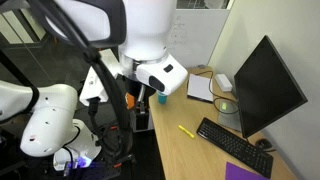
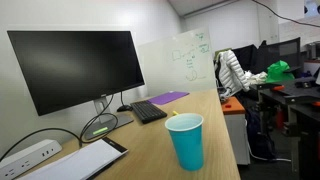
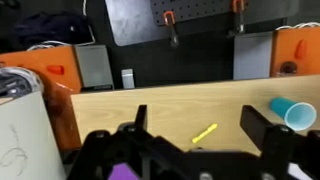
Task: Take the marker and put it in the cup
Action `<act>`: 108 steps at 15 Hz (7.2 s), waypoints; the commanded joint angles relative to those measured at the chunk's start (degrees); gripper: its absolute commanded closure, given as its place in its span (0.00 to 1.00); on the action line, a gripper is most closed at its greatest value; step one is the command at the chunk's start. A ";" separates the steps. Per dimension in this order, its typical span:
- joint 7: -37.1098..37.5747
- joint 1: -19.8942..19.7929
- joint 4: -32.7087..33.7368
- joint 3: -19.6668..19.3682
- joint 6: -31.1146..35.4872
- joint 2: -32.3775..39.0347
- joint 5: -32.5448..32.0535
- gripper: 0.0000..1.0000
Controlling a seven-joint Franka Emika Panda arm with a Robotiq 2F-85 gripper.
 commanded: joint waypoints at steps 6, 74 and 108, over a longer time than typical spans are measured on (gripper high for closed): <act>3.57 -0.14 -0.56 0.63 1.76 0.47 0.38 0.00; 32.16 -0.84 31.97 11.49 20.02 81.56 48.75 0.95; 31.27 5.85 51.97 9.61 -13.18 103.48 72.23 0.10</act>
